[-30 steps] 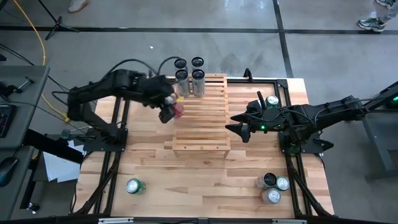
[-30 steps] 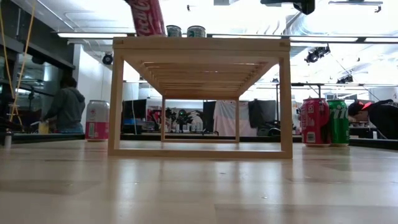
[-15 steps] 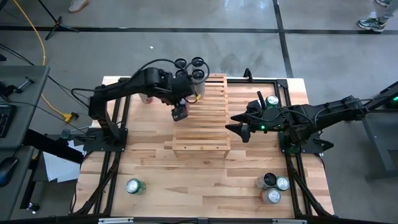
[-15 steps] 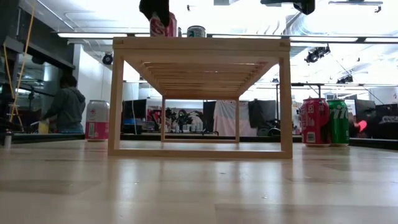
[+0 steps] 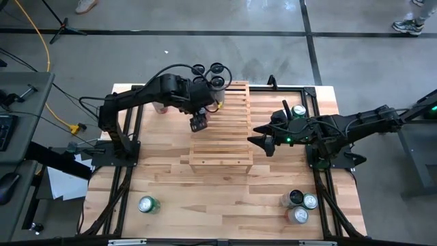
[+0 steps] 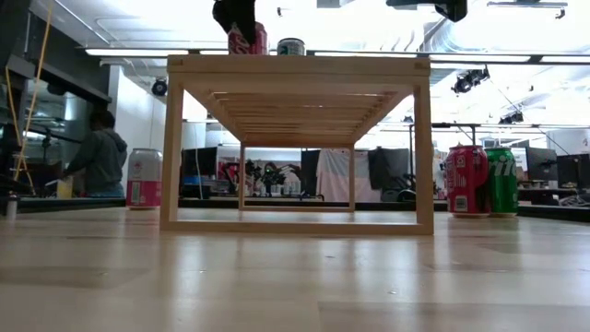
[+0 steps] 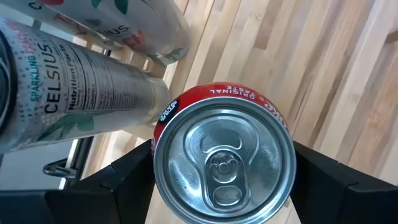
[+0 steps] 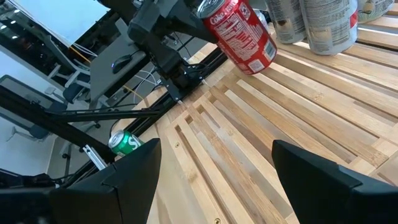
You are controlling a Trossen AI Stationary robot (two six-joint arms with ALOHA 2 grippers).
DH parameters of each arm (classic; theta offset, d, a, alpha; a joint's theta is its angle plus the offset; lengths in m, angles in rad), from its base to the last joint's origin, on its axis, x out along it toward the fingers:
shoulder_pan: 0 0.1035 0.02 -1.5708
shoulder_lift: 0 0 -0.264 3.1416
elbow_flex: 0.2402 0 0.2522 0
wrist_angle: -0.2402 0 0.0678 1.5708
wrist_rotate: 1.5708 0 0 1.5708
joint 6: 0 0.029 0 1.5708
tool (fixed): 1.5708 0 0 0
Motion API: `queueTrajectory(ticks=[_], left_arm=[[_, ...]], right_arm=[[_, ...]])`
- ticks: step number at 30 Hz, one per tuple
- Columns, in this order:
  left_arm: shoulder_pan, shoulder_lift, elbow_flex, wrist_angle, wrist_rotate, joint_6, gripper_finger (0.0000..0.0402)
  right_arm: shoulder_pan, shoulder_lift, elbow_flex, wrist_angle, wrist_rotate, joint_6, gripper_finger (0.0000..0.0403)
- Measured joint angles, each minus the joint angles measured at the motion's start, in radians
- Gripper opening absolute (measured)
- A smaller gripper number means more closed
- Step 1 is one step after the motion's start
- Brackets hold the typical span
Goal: Place canned beverage on shelf
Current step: Put the left red soda can on the shelf, then put the red soda can on the shelf aligned with the other red soda can
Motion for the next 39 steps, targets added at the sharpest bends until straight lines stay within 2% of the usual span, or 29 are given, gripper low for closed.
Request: queueTrajectory(ticks=[7, 15, 28, 33, 39], left_arm=[[0.001, 0.0, 0.0, 0.019, -0.001, 0.034, 0.0279], [0.001, 0.0, 0.0, 0.022, 0.002, 0.05, 0.0335], [0.001, -0.016, 0.002, 0.041, 0.001, 0.05, 0.0331], [0.001, -0.033, 0.048, 0.048, -0.003, 0.049, 0.0332], [0.001, -0.051, 0.169, 0.052, -0.002, 0.019, 0.0333]], right_arm=[[0.0, 0.0, 0.0, 0.0, 0.0, 0.0, 0.0291], [0.0, 0.0, 0.0, 0.0, 0.0, 0.0, 0.0291], [0.0, 0.0, 0.0, 0.001, -0.006, 0.0, 0.0291], [0.0, 0.0, 0.0, 0.002, -0.006, 0.0, 0.0291], [0.0, 0.001, 0.0, 0.015, -0.008, -0.005, 0.0291]])
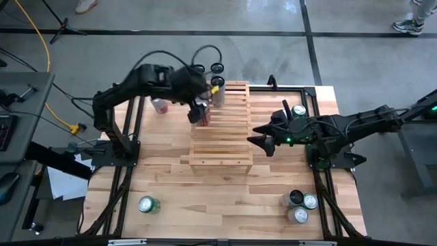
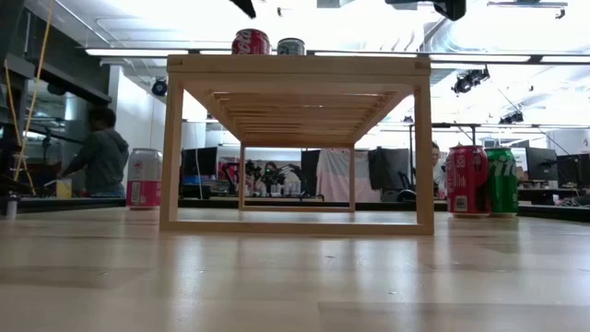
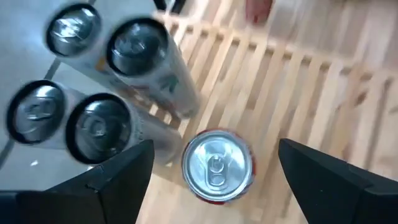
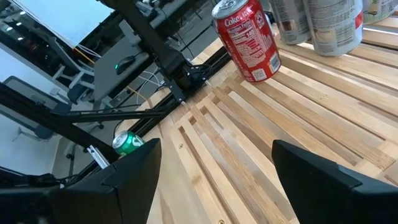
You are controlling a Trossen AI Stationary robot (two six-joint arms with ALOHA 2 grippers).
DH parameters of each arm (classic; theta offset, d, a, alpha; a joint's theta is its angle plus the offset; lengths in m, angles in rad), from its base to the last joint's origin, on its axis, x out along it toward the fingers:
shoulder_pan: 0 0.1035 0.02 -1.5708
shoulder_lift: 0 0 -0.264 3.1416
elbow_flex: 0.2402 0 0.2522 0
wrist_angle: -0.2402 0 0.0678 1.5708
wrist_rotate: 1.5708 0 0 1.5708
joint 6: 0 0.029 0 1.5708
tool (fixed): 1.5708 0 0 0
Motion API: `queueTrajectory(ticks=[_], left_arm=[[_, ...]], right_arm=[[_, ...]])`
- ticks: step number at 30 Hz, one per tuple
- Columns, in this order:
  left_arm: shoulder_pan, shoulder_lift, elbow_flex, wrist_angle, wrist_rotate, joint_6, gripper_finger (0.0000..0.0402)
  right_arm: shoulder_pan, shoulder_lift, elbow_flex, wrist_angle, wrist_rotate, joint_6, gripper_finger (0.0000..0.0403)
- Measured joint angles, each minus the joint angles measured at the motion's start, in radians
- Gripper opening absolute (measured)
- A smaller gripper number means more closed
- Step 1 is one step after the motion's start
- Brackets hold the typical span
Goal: Place canned beverage on shelf
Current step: Put the red soda can on the shelf aligned with the other red soda can
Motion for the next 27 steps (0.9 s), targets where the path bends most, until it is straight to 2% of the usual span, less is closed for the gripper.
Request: queueTrajectory(ticks=[5, 9, 12, 13, 18, 21, 23, 27], left_arm=[[-0.035, -0.087, 0.019, 0.114, 0.024, -0.066, 0.0332], [-0.094, -0.204, -0.089, 0.295, 0.007, -0.094, 0.0332], [-0.144, -0.324, -0.258, 0.442, -0.024, -0.133, 0.0332], [-0.161, -0.367, -0.328, 0.494, -0.032, -0.154, 0.0332], [-0.235, -0.576, -0.715, 0.774, -0.081, -0.313, 0.0332], [-0.261, -0.673, -0.904, 0.949, -0.095, -0.412, 0.0332], [-0.273, -0.721, -0.995, 1.054, -0.1, -0.459, 0.0332], [-0.286, -0.773, -1.089, 1.17, -0.102, -0.514, 0.0333]], right_arm=[[-0.008, -0.003, 0.0, 0.025, 0.005, 0.002, 0.0291], [-0.043, -0.003, 0.0, 0.022, 0.001, 0.005, 0.0291], [-0.09, -0.003, 0.005, -0.023, -0.001, 0.018, 0.0291], [-0.112, -0.002, 0.023, -0.091, 0.003, 0.052, 0.0291], [-0.241, 0.037, 0.15, -0.652, 0.094, 0.198, 0.0291], [-0.317, 0.054, 0.155, -0.867, 0.161, 0.25, 0.0291], [-0.373, 0.055, 0.112, -0.929, 0.165, 0.277, 0.0291], [-0.48, 0.049, -0.017, -0.878, 0.138, 0.329, 0.0291]])
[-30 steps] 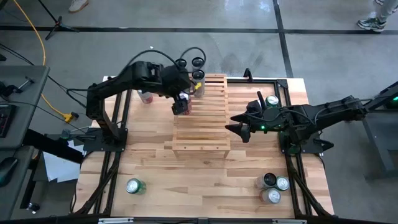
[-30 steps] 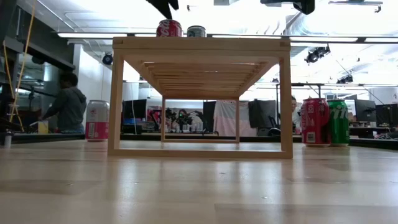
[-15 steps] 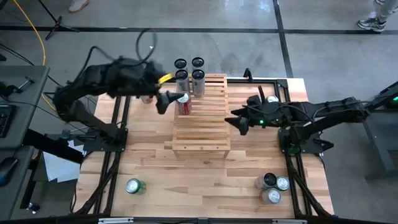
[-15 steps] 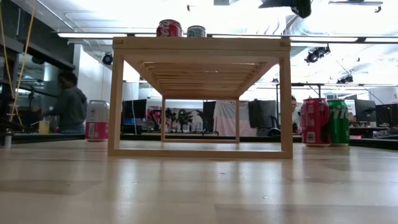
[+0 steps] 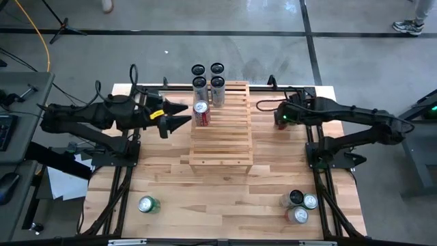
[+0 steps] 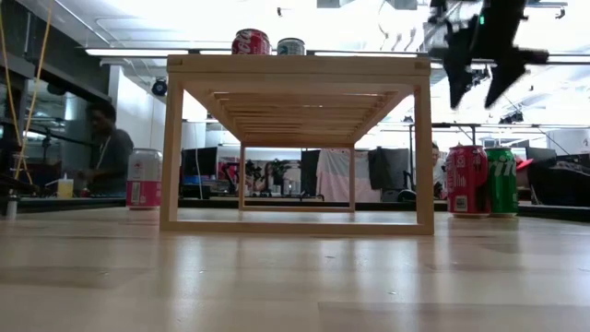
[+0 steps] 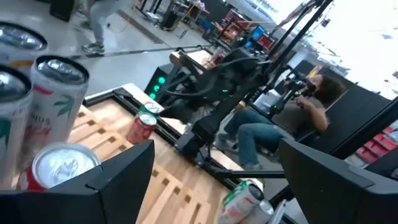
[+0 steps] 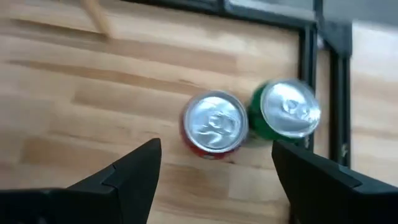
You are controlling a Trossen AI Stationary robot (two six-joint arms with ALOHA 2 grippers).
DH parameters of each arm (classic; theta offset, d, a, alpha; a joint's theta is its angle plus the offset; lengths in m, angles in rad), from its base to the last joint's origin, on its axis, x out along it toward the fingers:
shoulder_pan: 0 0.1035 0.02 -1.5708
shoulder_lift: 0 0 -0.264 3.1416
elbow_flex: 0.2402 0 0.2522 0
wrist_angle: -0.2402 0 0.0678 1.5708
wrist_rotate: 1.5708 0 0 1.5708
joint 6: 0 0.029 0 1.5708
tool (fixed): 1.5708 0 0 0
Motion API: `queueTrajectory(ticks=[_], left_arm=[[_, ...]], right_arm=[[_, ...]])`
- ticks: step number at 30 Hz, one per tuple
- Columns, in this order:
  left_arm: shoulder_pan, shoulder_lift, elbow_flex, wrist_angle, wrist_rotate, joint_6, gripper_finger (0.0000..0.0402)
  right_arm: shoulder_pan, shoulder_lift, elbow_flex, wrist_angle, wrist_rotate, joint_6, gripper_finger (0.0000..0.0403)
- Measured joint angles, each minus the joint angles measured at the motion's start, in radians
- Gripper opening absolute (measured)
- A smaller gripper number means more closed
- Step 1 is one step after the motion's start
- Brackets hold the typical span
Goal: Place canned beverage on shelf
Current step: Put the red soda can on the shelf aligned with the other red soda can
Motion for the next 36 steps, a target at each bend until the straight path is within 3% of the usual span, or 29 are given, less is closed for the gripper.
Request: queueTrajectory(ticks=[7, 20, 36], left_arm=[[-0.005, -0.022, -0.006, 0.043, 0.007, -0.015, 0.0333], [-0.005, -0.029, -0.006, 0.057, 0.032, -0.013, 0.0333], [-0.004, -0.029, -0.006, 0.057, 0.034, -0.005, 0.0333]], right_arm=[[-0.129, 0.003, -0.159, 0.301, -0.109, 0.013, 0.0291], [-0.144, 0.001, -0.145, 0.265, 0.027, 0.038, 0.0291], [-0.16, 0.002, -0.145, 0.238, -0.034, 0.038, 0.0291]])
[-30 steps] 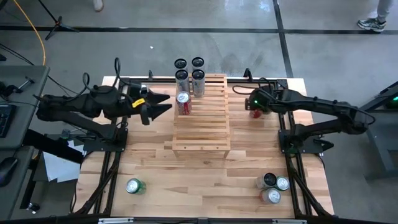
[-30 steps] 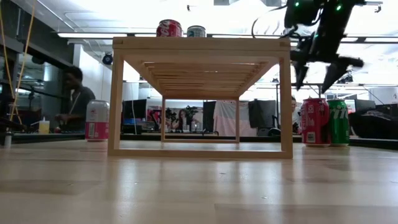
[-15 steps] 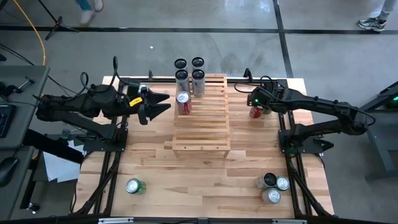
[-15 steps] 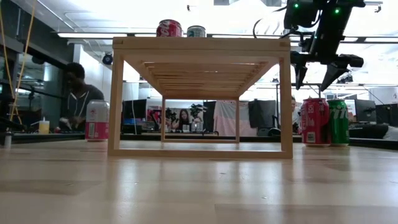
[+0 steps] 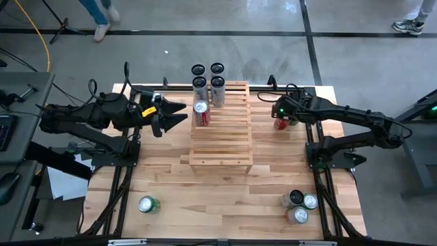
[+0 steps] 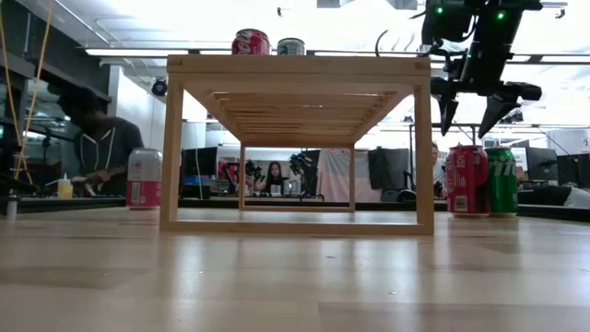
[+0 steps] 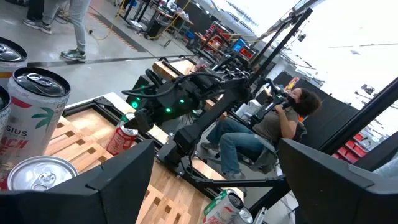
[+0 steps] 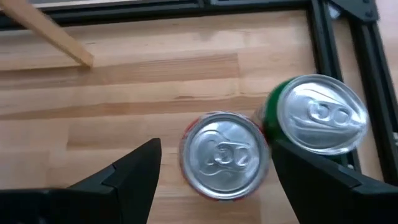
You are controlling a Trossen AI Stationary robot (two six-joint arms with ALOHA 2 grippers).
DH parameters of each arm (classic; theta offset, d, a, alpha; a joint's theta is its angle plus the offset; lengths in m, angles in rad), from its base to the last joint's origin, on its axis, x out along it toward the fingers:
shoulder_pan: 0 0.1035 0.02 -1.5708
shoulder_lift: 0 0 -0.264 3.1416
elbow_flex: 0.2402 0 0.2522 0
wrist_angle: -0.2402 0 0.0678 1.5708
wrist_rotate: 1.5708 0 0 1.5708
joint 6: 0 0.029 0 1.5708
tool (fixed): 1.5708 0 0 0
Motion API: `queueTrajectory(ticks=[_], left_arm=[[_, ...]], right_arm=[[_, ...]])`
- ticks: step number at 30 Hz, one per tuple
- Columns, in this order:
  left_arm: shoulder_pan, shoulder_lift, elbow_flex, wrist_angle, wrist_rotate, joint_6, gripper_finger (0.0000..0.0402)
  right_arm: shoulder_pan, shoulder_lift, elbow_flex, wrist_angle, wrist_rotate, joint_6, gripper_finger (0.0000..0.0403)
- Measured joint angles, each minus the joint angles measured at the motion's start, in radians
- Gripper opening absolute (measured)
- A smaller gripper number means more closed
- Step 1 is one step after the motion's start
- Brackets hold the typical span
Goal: Place canned beverage on shelf
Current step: Put the red soda can on the shelf aligned with the other red soda can
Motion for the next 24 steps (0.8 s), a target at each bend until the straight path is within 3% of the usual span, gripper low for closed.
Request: queueTrajectory(ticks=[5, 14, 19, 24], left_arm=[[0.0, 0.0, 0.0, 0.0, 0.022, -0.006, 0.0332], [0.0, 0.0, 0.0, 0.001, 0.023, -0.018, 0.0333], [0.0, 0.0, 0.0, 0.001, 0.023, -0.018, 0.0333], [0.0, 0.0, 0.0, 0.001, 0.023, -0.018, 0.0333]], right_arm=[[-0.041, 0.003, 0.0, 0.002, -0.05, -0.044, 0.0302], [-0.049, 0.003, 0.0, 0.001, -0.027, -0.053, 0.0366], [-0.039, 0.003, 0.0, -0.018, -0.095, -0.049, 0.0371], [-0.031, 0.008, -0.004, 0.002, -0.082, -0.028, 0.0371]])
